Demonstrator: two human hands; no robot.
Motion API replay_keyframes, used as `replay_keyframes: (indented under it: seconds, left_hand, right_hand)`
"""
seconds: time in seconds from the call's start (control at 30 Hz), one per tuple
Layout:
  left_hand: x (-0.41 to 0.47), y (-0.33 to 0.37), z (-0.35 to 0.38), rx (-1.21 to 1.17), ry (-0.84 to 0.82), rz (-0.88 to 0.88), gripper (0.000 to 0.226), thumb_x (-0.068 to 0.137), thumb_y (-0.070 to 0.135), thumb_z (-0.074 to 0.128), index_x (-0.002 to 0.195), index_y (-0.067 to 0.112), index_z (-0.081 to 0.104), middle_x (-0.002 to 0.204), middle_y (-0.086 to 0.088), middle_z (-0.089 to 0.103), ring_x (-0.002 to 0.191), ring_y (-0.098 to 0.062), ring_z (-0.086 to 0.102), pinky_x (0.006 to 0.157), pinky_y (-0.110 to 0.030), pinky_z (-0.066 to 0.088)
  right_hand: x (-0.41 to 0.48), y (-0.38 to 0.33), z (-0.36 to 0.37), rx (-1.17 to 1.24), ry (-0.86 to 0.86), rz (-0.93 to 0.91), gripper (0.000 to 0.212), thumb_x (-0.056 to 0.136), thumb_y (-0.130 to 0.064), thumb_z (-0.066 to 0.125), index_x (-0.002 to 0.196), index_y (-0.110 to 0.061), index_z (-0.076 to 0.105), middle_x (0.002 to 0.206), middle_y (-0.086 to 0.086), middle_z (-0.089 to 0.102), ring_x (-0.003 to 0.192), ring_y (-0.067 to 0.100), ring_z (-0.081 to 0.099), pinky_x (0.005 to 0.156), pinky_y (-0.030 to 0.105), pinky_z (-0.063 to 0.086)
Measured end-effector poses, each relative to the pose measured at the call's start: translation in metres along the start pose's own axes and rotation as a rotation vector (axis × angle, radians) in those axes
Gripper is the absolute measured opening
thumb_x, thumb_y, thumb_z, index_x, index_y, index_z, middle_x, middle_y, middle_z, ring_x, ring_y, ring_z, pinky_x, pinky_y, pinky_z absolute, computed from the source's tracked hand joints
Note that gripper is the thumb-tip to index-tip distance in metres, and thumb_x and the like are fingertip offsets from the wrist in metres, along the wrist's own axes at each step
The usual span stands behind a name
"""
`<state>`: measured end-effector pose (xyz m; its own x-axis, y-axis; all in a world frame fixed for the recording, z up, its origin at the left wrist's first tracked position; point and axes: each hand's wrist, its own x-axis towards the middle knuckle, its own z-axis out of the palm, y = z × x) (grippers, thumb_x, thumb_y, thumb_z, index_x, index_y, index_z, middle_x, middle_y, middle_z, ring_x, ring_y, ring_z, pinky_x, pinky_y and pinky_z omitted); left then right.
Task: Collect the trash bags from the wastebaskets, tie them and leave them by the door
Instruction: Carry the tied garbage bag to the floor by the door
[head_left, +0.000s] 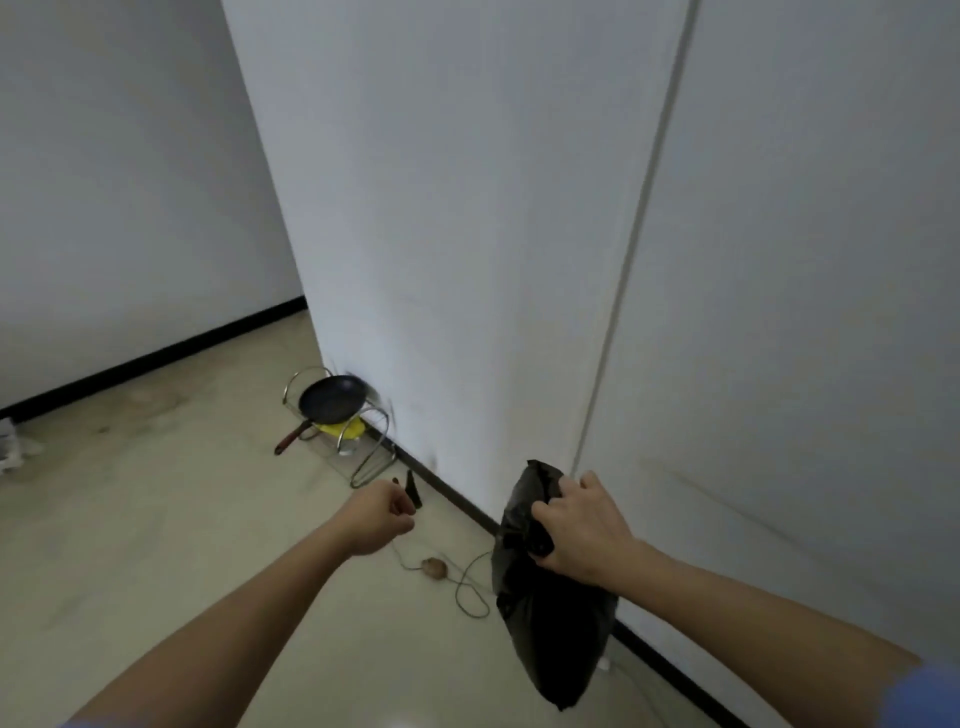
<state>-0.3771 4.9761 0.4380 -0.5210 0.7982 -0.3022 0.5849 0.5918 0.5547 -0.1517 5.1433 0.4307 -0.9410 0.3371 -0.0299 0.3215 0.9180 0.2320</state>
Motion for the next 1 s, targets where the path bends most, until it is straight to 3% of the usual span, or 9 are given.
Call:
replay_keyframes:
  seconds: [0.1, 0.23, 0.37, 0.5, 0.6, 0.77, 1.0]
  left_hand:
    - [0.015, -0.039, -0.027, 0.055, 0.061, -0.095, 0.018, 0.087, 0.019, 0.064, 0.102, 0.013, 0.071, 0.093, 0.0, 0.064, 0.083, -0.013, 0.057, 0.07, -0.022, 0.044]
    - [0.035, -0.087, -0.069, 0.09, 0.139, -0.243, 0.022, 0.088, 0.026, 0.062, 0.108, 0.016, 0.067, 0.106, -0.004, 0.066, 0.09, -0.016, 0.059, 0.076, -0.025, 0.046]
    - [0.036, -0.139, -0.11, 0.086, 0.199, -0.417, 0.024, 0.089, 0.028, 0.059, 0.11, 0.017, 0.065, 0.112, -0.005, 0.065, 0.099, -0.02, 0.061, 0.085, -0.029, 0.049]
    - [0.017, -0.194, -0.139, 0.04, 0.269, -0.588, 0.024, 0.09, 0.029, 0.058, 0.11, 0.018, 0.064, 0.11, -0.006, 0.066, 0.097, -0.021, 0.063, 0.085, -0.032, 0.051]
    - [0.006, -0.239, -0.161, 0.028, 0.318, -0.682, 0.024, 0.09, 0.03, 0.056, 0.111, 0.019, 0.063, 0.112, -0.006, 0.065, 0.099, -0.021, 0.062, 0.087, -0.034, 0.051]
    - [0.017, -0.33, -0.21, 0.063, 0.343, -0.765, 0.025, 0.091, 0.03, 0.054, 0.112, 0.02, 0.062, 0.115, -0.004, 0.062, 0.103, -0.022, 0.06, 0.083, -0.031, 0.047]
    - [0.069, -0.456, -0.317, 0.16, 0.253, -0.714, 0.025, 0.092, 0.031, 0.051, 0.113, 0.02, 0.06, 0.121, -0.004, 0.06, 0.108, -0.023, 0.058, 0.085, -0.031, 0.044]
  right_hand:
    - [0.067, -0.013, -0.002, -0.046, 0.032, -0.143, 0.033, 0.076, -0.051, 0.055, 0.084, -0.019, 0.06, 0.076, 0.005, 0.069, 0.093, 0.029, 0.053, 0.081, 0.043, 0.034]
    - [0.16, -0.032, -0.012, -0.086, 0.1, -0.253, 0.029, 0.06, -0.045, 0.071, 0.07, -0.02, 0.062, 0.063, 0.002, 0.066, 0.075, 0.028, 0.06, 0.071, 0.04, 0.047]
    - [0.255, -0.065, -0.023, -0.026, 0.116, -0.392, 0.028, 0.069, -0.041, 0.067, 0.086, -0.019, 0.061, 0.08, 0.003, 0.068, 0.071, 0.028, 0.065, 0.065, 0.037, 0.045]
    - [0.342, -0.115, -0.036, 0.038, 0.125, -0.584, 0.035, 0.08, -0.038, 0.059, 0.106, -0.016, 0.054, 0.106, 0.008, 0.063, 0.093, 0.032, 0.063, 0.076, 0.039, 0.043]
    - [0.4, -0.158, -0.04, 0.011, 0.112, -0.67, 0.037, 0.08, -0.04, 0.059, 0.108, -0.017, 0.052, 0.106, 0.008, 0.062, 0.093, 0.032, 0.062, 0.076, 0.039, 0.043]
    - [0.498, -0.236, -0.036, -0.027, 0.113, -0.722, 0.046, 0.083, -0.048, 0.056, 0.118, -0.018, 0.048, 0.112, 0.007, 0.061, 0.102, 0.031, 0.06, 0.083, 0.042, 0.041]
    - [0.636, -0.337, -0.06, -0.008, 0.106, -0.659, 0.049, 0.086, -0.051, 0.05, 0.122, -0.018, 0.046, 0.115, 0.006, 0.06, 0.104, 0.03, 0.059, 0.084, 0.041, 0.04]
